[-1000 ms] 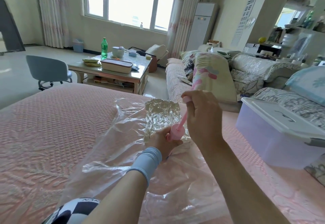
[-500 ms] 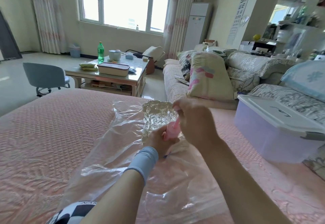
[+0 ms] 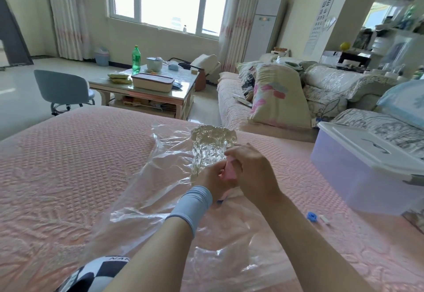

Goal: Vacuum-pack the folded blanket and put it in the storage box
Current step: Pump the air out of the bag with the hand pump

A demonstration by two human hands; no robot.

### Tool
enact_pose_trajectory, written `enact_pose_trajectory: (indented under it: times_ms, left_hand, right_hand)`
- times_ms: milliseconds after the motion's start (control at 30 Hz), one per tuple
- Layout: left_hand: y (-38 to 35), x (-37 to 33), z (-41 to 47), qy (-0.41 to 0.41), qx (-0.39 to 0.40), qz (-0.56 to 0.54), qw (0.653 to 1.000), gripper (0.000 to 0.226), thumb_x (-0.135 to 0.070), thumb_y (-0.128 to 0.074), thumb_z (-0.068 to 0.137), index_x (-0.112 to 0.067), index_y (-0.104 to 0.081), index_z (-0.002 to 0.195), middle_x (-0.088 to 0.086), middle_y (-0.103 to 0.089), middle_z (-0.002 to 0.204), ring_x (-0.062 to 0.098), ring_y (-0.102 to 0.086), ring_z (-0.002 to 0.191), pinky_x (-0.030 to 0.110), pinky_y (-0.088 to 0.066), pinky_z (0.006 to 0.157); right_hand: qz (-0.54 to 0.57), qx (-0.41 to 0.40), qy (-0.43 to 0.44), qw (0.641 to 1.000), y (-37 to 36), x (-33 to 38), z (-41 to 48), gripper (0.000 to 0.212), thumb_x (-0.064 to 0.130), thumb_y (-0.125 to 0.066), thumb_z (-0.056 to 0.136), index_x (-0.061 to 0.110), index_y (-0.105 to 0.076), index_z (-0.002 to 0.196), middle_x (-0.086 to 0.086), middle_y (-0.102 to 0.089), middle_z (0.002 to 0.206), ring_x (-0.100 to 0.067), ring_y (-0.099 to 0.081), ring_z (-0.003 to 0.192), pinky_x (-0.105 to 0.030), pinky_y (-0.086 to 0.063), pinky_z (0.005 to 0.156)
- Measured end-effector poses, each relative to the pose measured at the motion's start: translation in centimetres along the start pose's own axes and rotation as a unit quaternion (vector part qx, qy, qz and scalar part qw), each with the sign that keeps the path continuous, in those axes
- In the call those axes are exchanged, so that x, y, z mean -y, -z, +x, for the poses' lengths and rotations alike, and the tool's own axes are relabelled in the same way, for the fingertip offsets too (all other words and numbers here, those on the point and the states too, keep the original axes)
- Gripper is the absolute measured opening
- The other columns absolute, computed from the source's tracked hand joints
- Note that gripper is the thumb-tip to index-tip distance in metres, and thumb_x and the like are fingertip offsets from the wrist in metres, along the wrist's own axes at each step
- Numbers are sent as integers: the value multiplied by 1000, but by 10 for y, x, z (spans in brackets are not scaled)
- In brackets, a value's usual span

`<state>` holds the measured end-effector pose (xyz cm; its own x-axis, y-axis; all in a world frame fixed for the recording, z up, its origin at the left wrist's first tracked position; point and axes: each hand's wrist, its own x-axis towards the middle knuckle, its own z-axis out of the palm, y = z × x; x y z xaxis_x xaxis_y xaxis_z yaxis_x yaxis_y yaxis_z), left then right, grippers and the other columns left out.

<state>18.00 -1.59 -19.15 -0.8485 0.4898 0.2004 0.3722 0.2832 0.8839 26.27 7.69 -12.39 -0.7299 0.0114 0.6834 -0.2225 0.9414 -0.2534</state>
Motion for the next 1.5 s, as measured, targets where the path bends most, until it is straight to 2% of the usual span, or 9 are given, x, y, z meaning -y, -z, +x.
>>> enact_pose_trajectory:
  times_ms: [133,233,433,600,767,900,1100,1233,1500]
  left_hand:
    - [3,0,4,-31,19,78,996,34,-35,-68,75,-26,-60,106,-9,-66,95,13,-62,90,29,-50,83]
    - [8,2,5,-37,45,87,995,39,-54,-63,60,-48,-56,98,-22,-59,89,6,-57,85,23,-44,78]
    - [10,16,9,-59,79,35,994,33,-50,-63,62,-58,-53,92,-22,-66,94,8,-63,91,37,-52,88]
    - [9,18,13,-58,74,-7,996,34,-22,-74,70,-42,-66,97,-10,-72,95,18,-67,96,46,-53,89]
    - [11,10,13,-65,12,45,997,39,-43,-79,57,-32,-61,89,-18,-68,84,-1,-65,82,33,-57,76]
    - [8,10,16,-52,16,67,996,51,-46,-75,54,-31,-53,97,-13,-65,95,9,-63,89,37,-56,79]
    - [8,19,25,-61,119,81,988,64,-23,-69,68,-48,-48,122,-15,-66,103,17,-62,97,28,-52,84]
    - [6,19,21,-48,36,44,997,48,-39,-71,57,-26,-66,102,-7,-72,94,17,-67,91,39,-55,84]
    - [8,18,24,-49,60,47,996,61,-39,-75,57,-59,-45,106,-23,-62,106,-4,-58,99,25,-50,84]
  right_hand:
    - [-2,2,-7,1000,-10,-8,-1,28,-7,-64,83,4,-76,106,-11,-74,112,-26,-64,116,-14,-28,111]
    - [-6,-10,20,1000,-15,-19,-7,37,0,-70,84,8,-70,120,-11,-63,134,-27,-53,130,-33,-36,115]
    - [114,-4,-73,991,-24,-44,-25,105,38,-88,70,28,-24,153,1,-45,144,-9,-47,131,-21,-45,101]
    - [213,28,-228,950,-40,-54,-34,70,52,-91,56,44,-50,112,22,-64,106,7,-61,92,-11,-49,68]
    - [270,55,-200,940,-39,-62,-27,43,28,-88,72,38,-63,106,19,-70,102,1,-65,95,-15,-51,76]
    - [296,63,-190,934,-38,-63,-27,49,29,-86,70,40,-63,111,18,-71,107,-2,-66,103,-11,-48,83]
    - [312,19,-229,922,-44,-64,-26,53,18,-92,68,20,-66,114,2,-71,105,-20,-67,100,-48,-55,90]
    - [329,35,-203,922,-41,-66,-27,61,9,-83,77,21,-61,132,7,-72,114,-12,-66,109,-38,-54,97]
    - [326,3,-225,918,-49,-65,-24,64,19,-93,64,23,-64,121,6,-70,112,-16,-66,104,-42,-54,94]
